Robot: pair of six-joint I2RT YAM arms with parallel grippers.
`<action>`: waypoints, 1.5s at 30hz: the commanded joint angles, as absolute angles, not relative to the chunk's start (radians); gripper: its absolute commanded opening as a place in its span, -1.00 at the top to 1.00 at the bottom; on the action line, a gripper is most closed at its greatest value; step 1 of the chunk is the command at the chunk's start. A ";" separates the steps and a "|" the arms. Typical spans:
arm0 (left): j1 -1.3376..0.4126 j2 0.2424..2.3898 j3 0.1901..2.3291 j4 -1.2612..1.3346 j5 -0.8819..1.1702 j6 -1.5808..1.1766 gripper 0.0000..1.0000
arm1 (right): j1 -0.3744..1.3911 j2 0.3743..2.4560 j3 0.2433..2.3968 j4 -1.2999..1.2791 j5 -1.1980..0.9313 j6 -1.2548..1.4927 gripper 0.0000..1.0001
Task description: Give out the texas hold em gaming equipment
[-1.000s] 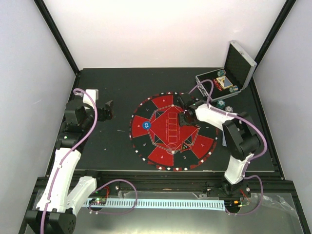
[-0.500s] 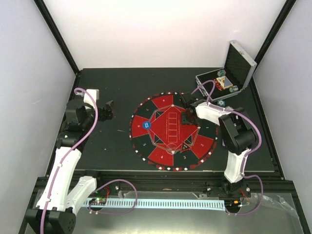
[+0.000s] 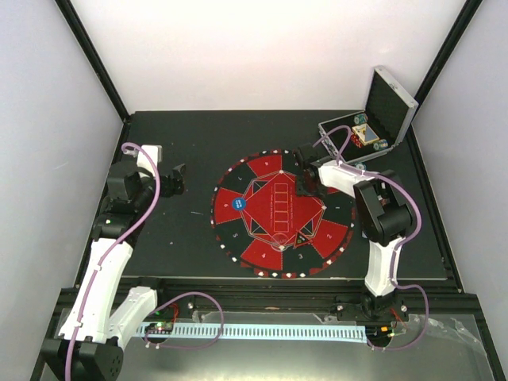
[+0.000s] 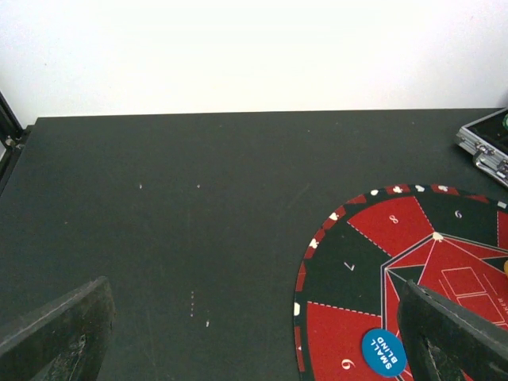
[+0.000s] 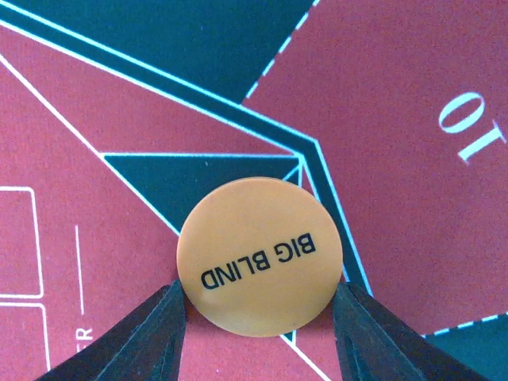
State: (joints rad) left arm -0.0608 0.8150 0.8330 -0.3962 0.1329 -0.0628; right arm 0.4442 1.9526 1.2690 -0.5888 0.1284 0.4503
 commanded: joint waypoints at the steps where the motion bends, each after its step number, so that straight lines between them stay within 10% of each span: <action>1: -0.066 0.818 0.838 -0.397 0.140 -0.073 -0.98 | 0.427 2.000 1.301 -0.564 0.135 0.439 -0.05; 33: -0.066 0.819 0.838 -0.398 0.135 -0.072 -0.98 | 0.376 2.054 1.367 -0.577 0.140 0.424 -0.01; 45: -0.066 0.814 0.839 -0.399 0.123 -0.069 -0.98 | 0.377 1.816 1.246 -0.570 -0.045 0.311 -0.59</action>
